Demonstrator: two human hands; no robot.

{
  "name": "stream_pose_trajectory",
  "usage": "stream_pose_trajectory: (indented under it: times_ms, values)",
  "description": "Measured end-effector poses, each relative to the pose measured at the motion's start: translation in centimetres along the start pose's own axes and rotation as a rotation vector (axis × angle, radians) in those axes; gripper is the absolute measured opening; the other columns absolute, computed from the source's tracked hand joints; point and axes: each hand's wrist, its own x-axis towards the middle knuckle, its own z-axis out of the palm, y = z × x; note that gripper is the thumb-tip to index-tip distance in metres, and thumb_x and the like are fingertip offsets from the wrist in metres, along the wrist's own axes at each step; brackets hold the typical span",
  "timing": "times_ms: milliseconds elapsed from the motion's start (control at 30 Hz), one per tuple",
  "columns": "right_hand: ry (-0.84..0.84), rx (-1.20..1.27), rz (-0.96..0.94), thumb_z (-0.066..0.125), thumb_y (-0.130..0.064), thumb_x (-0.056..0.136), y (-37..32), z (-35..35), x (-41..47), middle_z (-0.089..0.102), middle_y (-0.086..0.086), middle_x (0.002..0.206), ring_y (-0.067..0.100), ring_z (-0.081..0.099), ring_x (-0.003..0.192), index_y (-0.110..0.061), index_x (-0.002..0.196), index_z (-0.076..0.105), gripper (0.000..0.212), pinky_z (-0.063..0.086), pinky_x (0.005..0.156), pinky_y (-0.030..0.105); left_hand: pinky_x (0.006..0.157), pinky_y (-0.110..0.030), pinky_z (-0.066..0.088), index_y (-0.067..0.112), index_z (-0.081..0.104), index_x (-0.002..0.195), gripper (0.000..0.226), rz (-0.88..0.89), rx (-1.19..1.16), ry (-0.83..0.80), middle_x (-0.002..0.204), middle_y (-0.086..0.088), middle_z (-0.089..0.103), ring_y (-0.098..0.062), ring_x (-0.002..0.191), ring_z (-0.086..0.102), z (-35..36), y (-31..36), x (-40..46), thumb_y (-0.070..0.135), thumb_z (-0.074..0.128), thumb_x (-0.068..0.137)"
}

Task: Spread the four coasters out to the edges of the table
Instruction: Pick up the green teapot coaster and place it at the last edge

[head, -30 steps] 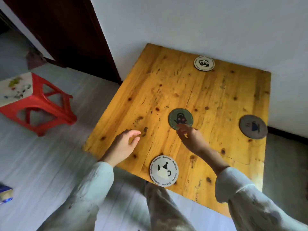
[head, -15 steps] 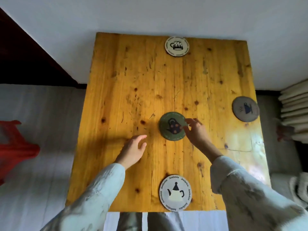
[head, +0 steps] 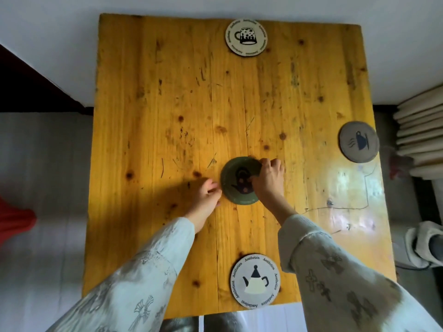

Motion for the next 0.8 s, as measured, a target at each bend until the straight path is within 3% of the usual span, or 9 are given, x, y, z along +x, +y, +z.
stream_pose_trajectory:
  times_ms: [100, 200, 400, 500, 667, 800]
  values:
    - [-0.02, 0.089, 0.042, 0.054, -0.011, 0.087, -0.1, -0.1, -0.4, 0.048, 0.021, 0.125, 0.038, 0.047, 0.113, -0.001, 0.12, 0.051, 0.035, 0.048, 0.089, 0.047, 0.09, -0.035, 0.048, 0.012, 0.039, 0.136, 0.046, -0.141, -0.333, 0.089, 0.13, -0.011, 0.049, -0.021, 0.112, 0.05, 0.9, 0.7, 0.4, 0.003, 0.045, 0.091]
    - [-0.032, 0.156, -0.008, 0.054, -0.015, 0.089, -0.4, -0.9, -1.4, 0.056, 0.019, 0.12, 0.037, 0.058, 0.101, -0.005, 0.115, 0.06, 0.028, 0.049, 0.078, 0.037, 0.076, -0.032, 0.051, 0.011, 0.054, 0.121, 0.034, -0.148, -0.323, 0.179, 0.118, -0.013, 0.055, -0.024, 0.101, 0.053, 0.7, 0.9, -0.2, 0.003, 0.053, 0.088]
    - [-0.146, 0.282, -0.205, 0.058, -0.015, 0.087, -3.3, -2.7, -5.2, 0.066, 0.017, 0.108, 0.03, 0.062, 0.091, -0.006, 0.107, 0.067, 0.023, 0.049, 0.077, 0.035, 0.088, -0.038, 0.049, 0.013, 0.051, 0.107, 0.025, -0.023, -0.253, 0.276, 0.108, -0.006, 0.055, -0.024, 0.103, 0.054, -4.2, 0.1, -4.9, 0.004, 0.059, 0.085]
    - [-0.222, 0.336, -0.296, 0.059, -0.014, 0.086, -6.2, -3.6, -7.7, 0.068, 0.012, 0.099, 0.022, 0.059, 0.082, -0.006, 0.104, 0.067, 0.021, 0.05, 0.077, 0.038, 0.08, -0.031, 0.052, 0.007, 0.052, 0.113, 0.027, 0.086, -0.22, 0.296, 0.104, -0.007, 0.057, -0.023, 0.099, 0.056, -7.8, -0.7, -8.4, 0.0, 0.055, 0.087]
    - [-0.339, 0.395, -0.426, 0.058, -0.009, 0.087, -12.8, -4.2, -13.0, 0.068, 0.019, 0.098, 0.037, 0.064, 0.089, -0.001, 0.102, 0.065, 0.019, 0.054, 0.082, 0.051, 0.065, -0.017, 0.049, 0.012, 0.058, 0.102, 0.018, 0.274, -0.255, 0.51, 0.088, 0.001, 0.059, -0.011, 0.08, 0.057, -13.8, -1.3, -14.6, 0.001, 0.055, 0.088]
    - [-0.38, 0.444, -0.506, 0.057, -0.007, 0.087, -19.1, -4.1, -17.7, 0.063, 0.012, 0.091, 0.031, 0.065, 0.08, 0.0, 0.104, 0.062, 0.019, 0.058, 0.077, 0.045, 0.063, -0.019, 0.048, 0.012, 0.059, 0.099, 0.017, 0.434, -0.29, 0.6, 0.081, 0.004, 0.059, -0.008, 0.074, 0.055, -20.0, -1.3, -18.8, 0.0, 0.055, 0.087]
